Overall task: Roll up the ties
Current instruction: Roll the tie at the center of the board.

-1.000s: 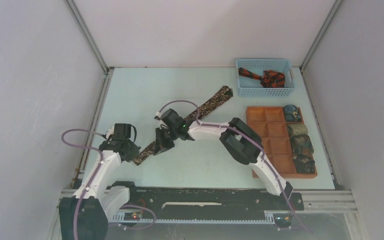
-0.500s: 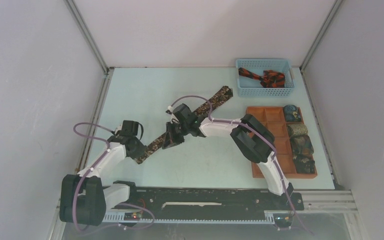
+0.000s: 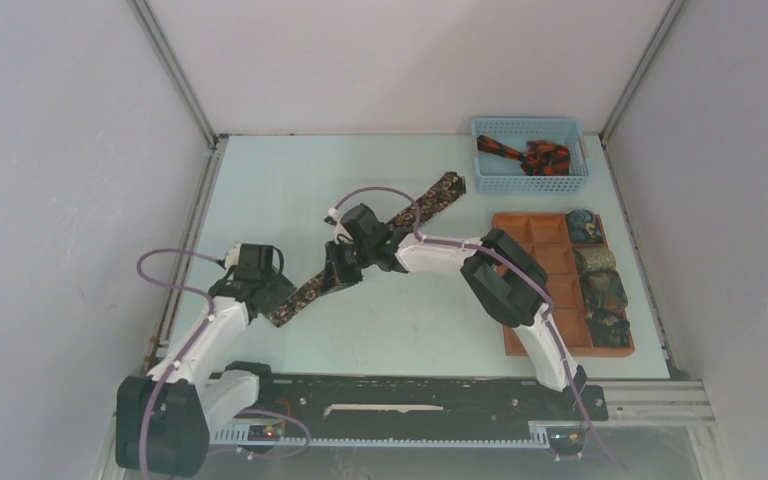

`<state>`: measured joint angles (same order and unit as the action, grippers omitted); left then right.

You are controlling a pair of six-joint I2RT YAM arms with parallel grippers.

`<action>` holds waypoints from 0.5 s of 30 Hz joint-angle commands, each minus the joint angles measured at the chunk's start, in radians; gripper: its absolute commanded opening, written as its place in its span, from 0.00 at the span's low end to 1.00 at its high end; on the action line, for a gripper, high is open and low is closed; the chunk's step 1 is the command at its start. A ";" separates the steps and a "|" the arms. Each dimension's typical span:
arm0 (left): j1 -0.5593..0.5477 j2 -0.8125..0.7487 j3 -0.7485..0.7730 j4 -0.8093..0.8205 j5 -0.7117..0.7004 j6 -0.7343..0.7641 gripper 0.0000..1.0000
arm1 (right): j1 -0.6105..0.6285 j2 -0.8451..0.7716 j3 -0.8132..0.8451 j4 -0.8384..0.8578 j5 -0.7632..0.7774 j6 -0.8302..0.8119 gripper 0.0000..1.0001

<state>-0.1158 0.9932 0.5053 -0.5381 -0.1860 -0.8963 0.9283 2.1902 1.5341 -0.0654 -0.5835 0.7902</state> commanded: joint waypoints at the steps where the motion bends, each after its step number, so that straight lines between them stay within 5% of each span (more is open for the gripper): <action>1: -0.006 -0.068 -0.036 0.011 -0.046 -0.033 0.44 | 0.031 0.014 0.086 0.035 -0.036 -0.025 0.00; 10: -0.006 -0.112 -0.042 -0.032 -0.084 -0.036 0.17 | 0.053 0.086 0.169 0.038 -0.073 0.002 0.00; 15: -0.004 -0.161 -0.015 -0.091 -0.131 -0.032 0.20 | 0.059 0.114 0.208 0.027 -0.084 0.008 0.00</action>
<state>-0.1158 0.8753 0.4618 -0.5789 -0.2447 -0.9195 0.9829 2.2845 1.6760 -0.0532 -0.6422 0.7914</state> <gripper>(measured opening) 0.173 0.006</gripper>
